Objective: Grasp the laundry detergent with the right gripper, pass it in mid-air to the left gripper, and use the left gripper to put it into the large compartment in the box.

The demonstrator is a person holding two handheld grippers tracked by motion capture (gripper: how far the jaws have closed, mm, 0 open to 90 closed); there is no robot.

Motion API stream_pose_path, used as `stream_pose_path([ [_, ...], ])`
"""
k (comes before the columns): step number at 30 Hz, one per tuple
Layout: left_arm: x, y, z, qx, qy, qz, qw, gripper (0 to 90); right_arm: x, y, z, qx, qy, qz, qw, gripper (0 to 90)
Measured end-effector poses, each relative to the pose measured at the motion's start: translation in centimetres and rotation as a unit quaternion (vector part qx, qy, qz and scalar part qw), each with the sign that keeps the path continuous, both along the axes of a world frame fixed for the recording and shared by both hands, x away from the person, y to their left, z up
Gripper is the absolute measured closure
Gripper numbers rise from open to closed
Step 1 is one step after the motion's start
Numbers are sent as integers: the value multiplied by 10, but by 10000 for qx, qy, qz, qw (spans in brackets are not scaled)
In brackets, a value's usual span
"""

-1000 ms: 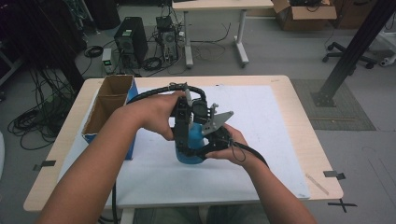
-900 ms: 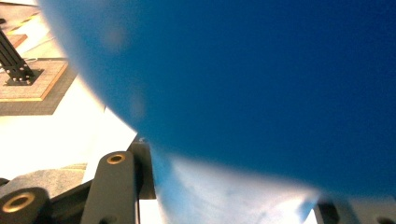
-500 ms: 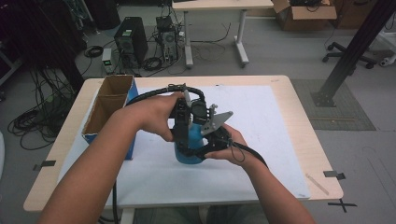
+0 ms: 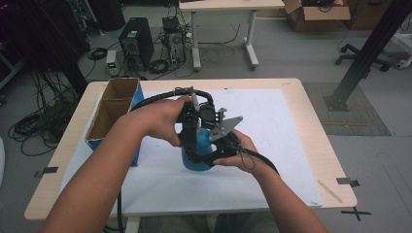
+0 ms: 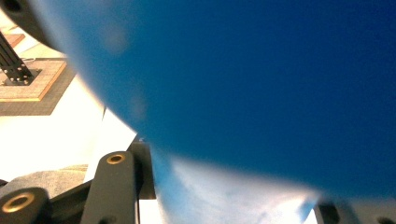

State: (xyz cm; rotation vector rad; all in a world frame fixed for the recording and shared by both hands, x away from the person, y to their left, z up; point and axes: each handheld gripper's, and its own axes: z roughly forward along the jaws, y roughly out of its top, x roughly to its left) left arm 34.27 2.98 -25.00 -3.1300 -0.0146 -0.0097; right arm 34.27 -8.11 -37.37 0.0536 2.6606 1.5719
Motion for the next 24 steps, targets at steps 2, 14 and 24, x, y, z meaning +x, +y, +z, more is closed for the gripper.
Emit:
stream_pose_path([
  [2, 0, 0, 1, 15, -17, -19, 10000, 179, 0, 0, 1, 11, -1, 15, 10000, 454],
  [14, -1, 0, 2, -20, -68, -41, 10000, 278, -1, 1, 3, 61, -25, -4, 10000, 454],
  [24, -2, -2, 3, 45, -120, -102, 9999, 384, -2, 0, 4, 82, -89, -17, 9999, 454],
])
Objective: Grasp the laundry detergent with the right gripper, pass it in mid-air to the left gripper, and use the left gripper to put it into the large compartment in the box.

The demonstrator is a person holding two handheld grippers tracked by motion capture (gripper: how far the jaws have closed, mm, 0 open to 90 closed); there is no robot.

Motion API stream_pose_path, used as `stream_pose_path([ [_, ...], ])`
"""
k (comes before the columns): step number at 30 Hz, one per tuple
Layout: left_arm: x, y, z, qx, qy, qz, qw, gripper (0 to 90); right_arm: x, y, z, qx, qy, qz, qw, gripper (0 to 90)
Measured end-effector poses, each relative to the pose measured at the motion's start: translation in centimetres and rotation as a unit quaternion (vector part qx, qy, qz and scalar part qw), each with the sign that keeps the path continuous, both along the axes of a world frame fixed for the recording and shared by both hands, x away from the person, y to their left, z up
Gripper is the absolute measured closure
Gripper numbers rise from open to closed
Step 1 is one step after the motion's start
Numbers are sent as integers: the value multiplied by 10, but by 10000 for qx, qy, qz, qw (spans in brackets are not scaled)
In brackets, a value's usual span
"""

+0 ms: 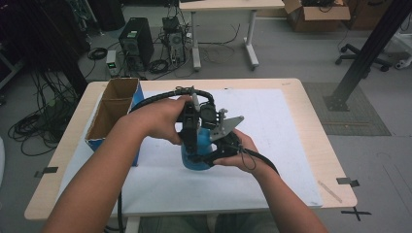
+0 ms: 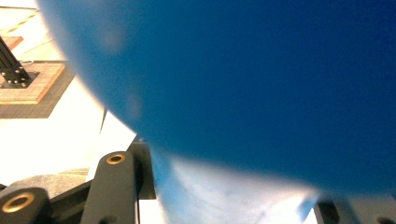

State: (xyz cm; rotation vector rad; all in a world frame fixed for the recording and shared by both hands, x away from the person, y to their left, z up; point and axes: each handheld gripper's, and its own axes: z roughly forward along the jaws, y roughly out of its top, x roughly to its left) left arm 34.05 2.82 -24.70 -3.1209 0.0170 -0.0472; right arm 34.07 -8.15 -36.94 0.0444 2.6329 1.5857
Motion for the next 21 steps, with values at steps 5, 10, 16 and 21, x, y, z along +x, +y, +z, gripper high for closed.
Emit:
stream_pose_path([
  [5, -3, -2, 3, 43, -58, -112, 9999, 390, -2, -1, 2, 45, -20, -13, 10000, 454],
  [10, -4, -5, 3, 63, -137, -207, 9997, 393, -2, -2, 3, 26, -115, -63, 9999, 454],
  [16, -4, -6, 3, 83, -169, -205, 9996, 396, -3, -4, 3, 0, -158, -90, 9998, 453],
  [21, -5, -7, 4, 106, -182, -207, 9996, 398, -3, -4, 3, 39, -202, -79, 9998, 446],
])
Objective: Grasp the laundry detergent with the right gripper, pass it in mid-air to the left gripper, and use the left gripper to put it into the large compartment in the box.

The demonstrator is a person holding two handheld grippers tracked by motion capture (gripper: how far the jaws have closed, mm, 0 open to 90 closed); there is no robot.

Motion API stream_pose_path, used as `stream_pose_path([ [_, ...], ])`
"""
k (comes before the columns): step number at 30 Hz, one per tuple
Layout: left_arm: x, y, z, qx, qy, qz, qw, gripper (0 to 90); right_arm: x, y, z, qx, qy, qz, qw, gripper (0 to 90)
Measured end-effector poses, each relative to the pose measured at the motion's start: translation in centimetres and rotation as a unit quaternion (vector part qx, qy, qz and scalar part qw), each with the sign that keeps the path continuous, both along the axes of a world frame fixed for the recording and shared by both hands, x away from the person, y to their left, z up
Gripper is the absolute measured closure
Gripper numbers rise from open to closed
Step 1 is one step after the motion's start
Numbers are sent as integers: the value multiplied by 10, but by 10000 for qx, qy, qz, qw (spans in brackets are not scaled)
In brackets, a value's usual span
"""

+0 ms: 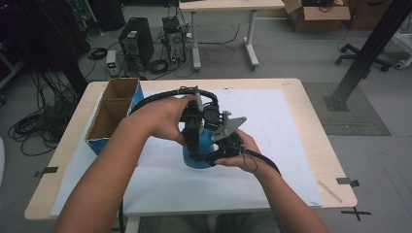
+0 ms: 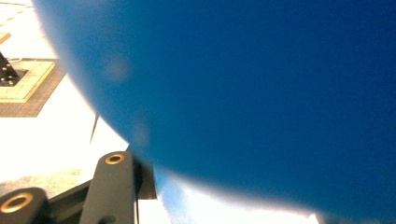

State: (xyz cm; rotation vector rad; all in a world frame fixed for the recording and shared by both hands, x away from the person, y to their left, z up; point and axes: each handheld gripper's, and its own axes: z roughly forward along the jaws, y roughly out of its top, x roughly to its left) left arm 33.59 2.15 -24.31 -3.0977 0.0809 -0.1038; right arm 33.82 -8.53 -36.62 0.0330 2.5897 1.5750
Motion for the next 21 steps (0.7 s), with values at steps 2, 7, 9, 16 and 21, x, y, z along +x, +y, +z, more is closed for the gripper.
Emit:
stream_pose_path([
  [2, 0, 1, 0, 3, -11, 5, 10000, 398, 0, 0, 0, 19, 23, -10, 10000, 440],
  [7, 1, 2, 3, -34, 35, 31, 10000, 399, -1, 1, -2, 114, 33, -10, 9999, 412],
  [9, 1, 3, 5, -36, 55, 51, 10000, 398, -1, 0, -2, 140, 63, -26, 9999, 377],
  [16, 2, 6, 8, -116, 43, 123, 9998, 398, 0, -1, -4, 203, 135, -99, 9997, 290],
  [21, 3, 6, 8, -77, 67, 179, 9998, 397, -2, -2, -3, 356, 205, -257, 9988, 181],
])
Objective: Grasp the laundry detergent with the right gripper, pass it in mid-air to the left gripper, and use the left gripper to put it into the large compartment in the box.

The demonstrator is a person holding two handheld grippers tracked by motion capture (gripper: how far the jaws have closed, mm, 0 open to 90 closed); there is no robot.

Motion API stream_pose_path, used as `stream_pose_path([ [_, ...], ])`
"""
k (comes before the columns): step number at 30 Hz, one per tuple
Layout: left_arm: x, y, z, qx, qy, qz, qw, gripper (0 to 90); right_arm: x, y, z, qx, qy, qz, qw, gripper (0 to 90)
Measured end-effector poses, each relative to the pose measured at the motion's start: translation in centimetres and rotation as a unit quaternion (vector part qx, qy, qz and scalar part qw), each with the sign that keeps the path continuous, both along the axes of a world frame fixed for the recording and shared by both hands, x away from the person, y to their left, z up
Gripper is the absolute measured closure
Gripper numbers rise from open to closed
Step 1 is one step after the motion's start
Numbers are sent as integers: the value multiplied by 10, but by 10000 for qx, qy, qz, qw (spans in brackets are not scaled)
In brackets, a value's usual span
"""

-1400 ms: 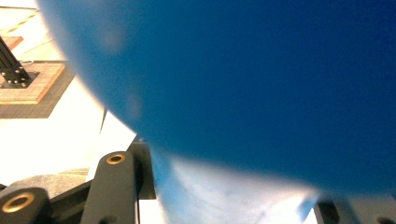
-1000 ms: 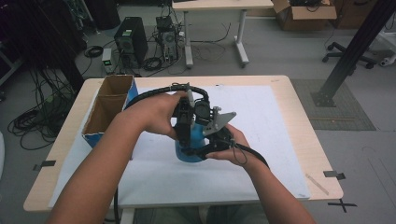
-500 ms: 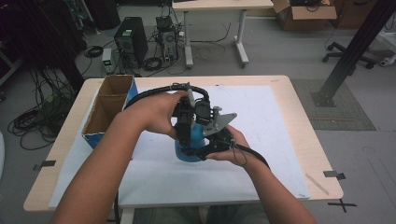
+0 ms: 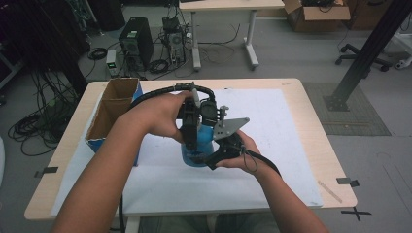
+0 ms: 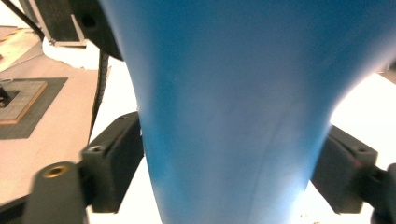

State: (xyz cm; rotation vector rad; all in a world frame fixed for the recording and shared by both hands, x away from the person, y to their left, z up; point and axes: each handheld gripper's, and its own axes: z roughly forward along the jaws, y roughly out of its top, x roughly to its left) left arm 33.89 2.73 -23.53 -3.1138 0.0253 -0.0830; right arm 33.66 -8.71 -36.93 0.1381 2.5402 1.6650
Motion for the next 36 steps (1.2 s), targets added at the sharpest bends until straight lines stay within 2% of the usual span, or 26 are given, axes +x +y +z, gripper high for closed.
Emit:
stream_pose_path([
  [5, 1, 0, 0, 20, 28, 100, 9999, 396, 0, -2, 2, 45, -14, -100, 9999, 107],
  [11, 8, 2, 0, 95, 86, 387, 9992, 395, 1, -5, 4, 37, -36, -55, 10000, 42],
  [14, 9, 3, 1, 124, 114, 645, 9978, 395, 2, -8, 5, 65, 47, -37, 10000, 4],
  [18, 14, 5, 5, 226, 110, 961, 9951, 394, 4, -15, 10, 33, 33, -46, 10000, 5],
  [24, 22, 12, 14, 211, 17, 1670, 9857, 393, 8, -33, 20, -186, -75, -122, 9997, 5],
  [26, 25, 15, 18, 150, -59, 1991, 9799, 393, 9, -41, 23, -267, -109, -170, 9994, 5],
  [28, 28, 18, 21, 123, -91, 2193, 9755, 393, 10, -49, 26, -336, -128, -238, 9991, 5],
  [29, 30, 20, 23, 89, -121, 2330, 9723, 393, 10, -51, 26, -362, -127, -259, 9989, 5],
  [36, 38, 31, 39, 3, -216, 2924, 9561, 392, 14, -73, 32, -729, -111, -405, 9965, 6],
])
